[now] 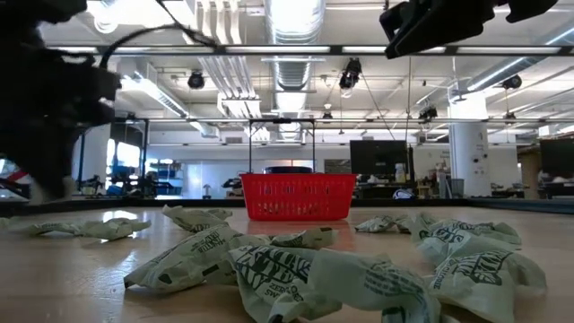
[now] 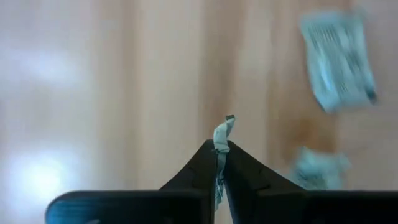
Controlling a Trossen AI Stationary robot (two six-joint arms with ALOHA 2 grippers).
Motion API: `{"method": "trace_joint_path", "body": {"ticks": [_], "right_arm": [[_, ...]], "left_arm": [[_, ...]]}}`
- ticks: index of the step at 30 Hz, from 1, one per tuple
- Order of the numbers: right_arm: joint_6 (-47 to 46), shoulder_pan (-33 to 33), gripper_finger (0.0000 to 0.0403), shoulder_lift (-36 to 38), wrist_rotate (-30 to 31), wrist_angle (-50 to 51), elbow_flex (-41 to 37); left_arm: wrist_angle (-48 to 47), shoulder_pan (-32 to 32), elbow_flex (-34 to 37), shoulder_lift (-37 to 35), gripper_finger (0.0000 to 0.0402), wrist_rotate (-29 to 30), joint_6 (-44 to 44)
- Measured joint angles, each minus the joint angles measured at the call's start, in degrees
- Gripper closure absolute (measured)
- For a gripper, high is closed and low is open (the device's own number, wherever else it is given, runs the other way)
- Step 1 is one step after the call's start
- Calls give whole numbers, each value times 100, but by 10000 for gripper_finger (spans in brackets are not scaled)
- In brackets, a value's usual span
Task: Pick and place items into bin
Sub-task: Put the stevia packet into the red bin
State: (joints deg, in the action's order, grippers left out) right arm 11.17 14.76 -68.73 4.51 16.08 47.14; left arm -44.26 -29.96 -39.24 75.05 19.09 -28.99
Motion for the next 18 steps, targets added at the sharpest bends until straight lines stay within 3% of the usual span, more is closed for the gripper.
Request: {"method": "trace_joint_path", "body": {"ticks": [5, 9, 13, 18], "right_arm": [[-14, 0, 335, 0, 86, 0, -55], [-117, -2, 335, 0, 369, -10, -125], [-246, -2, 335, 0, 477, -4, -229], [-461, 0, 335, 0, 611, 4, -324]], "left_arm": [[264, 92, -319, 22, 399, 1890, 921], [1378, 333, -416, 24, 399, 2981, 2214], [3125, 786, -327, 23, 399, 2883, 3808], [4806, 1475, -248, 142, 400, 2084, 5051]]}}
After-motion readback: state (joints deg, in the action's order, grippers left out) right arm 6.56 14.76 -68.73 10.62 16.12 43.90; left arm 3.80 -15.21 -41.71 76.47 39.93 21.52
